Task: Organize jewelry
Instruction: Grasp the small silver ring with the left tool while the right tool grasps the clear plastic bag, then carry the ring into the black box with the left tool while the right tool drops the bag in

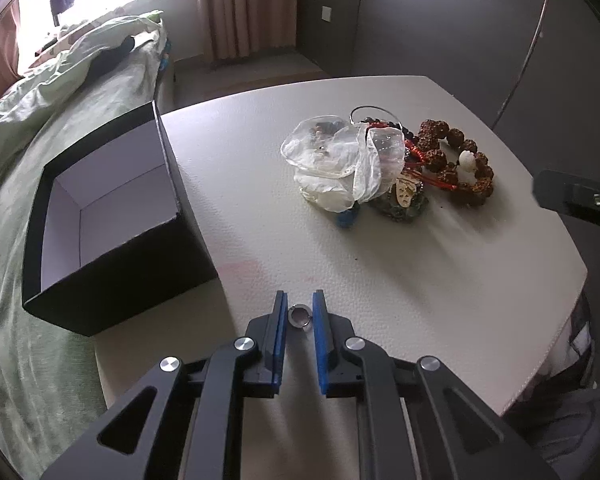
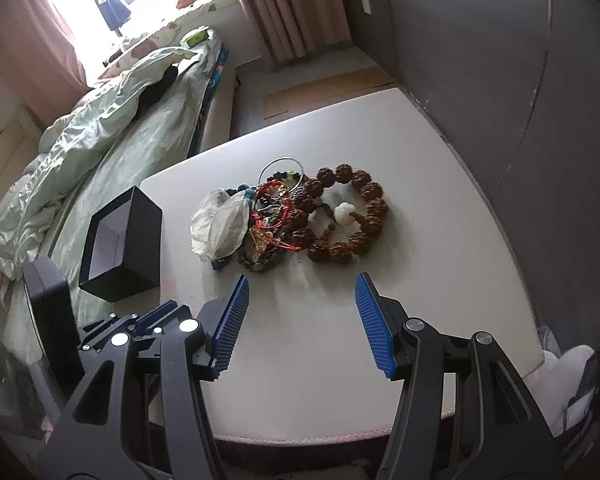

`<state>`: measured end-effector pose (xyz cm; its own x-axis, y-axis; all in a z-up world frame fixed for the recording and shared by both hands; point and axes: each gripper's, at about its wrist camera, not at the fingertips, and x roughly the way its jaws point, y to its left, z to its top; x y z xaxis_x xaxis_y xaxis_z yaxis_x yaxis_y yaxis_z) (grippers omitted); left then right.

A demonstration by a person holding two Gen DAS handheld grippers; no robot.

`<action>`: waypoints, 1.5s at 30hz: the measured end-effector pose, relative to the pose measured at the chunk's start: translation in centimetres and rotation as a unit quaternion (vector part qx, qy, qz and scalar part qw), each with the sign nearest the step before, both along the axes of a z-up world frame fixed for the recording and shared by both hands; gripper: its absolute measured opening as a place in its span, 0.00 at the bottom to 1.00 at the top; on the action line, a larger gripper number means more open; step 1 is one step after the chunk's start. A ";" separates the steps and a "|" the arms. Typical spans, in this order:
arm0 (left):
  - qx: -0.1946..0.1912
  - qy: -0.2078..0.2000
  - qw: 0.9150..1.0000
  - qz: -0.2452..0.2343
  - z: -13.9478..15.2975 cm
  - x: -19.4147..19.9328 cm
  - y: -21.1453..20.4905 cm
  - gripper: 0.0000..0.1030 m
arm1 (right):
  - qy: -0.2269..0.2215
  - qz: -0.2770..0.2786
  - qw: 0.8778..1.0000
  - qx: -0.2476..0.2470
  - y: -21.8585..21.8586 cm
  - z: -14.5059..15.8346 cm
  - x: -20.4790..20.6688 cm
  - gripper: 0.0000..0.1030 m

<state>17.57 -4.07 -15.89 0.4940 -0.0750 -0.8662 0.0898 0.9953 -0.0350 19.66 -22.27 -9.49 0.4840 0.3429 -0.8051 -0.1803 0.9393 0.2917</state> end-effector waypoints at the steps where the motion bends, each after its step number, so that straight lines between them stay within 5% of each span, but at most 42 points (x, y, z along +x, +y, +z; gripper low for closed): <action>1: 0.002 0.000 1.000 -0.002 0.0 0.0 -0.1 0.10 | 0.001 0.002 1.000 -0.001 0.3 -0.1 0.2 0.55; 22: -0.104 -0.088 0.991 0.015 7.7 -0.5 4.7 0.10 | 0.047 0.024 0.994 0.093 5.3 -1.9 4.7 0.49; 28: -0.120 -0.111 0.986 0.037 9.6 -1.0 8.2 0.10 | 0.063 0.035 0.995 0.071 7.8 -3.3 5.8 0.48; 30: -0.123 -0.118 0.984 0.043 10.1 -1.2 9.3 0.10 | 0.066 0.035 0.995 0.059 8.4 -3.8 6.3 0.38; 32: -0.127 -0.124 0.983 0.053 10.6 -1.3 10.6 0.10 | 0.072 0.041 0.995 0.050 9.1 -4.3 6.8 0.06; 33: -0.129 -0.127 0.982 0.058 10.8 -1.4 11.2 0.10 | 0.073 0.043 0.995 0.050 9.2 -4.4 6.8 0.02; 45: -0.138 -0.154 0.971 0.118 12.3 -2.6 17.4 0.10 | -0.027 0.110 0.992 0.047 12.0 2.1 5.7 0.02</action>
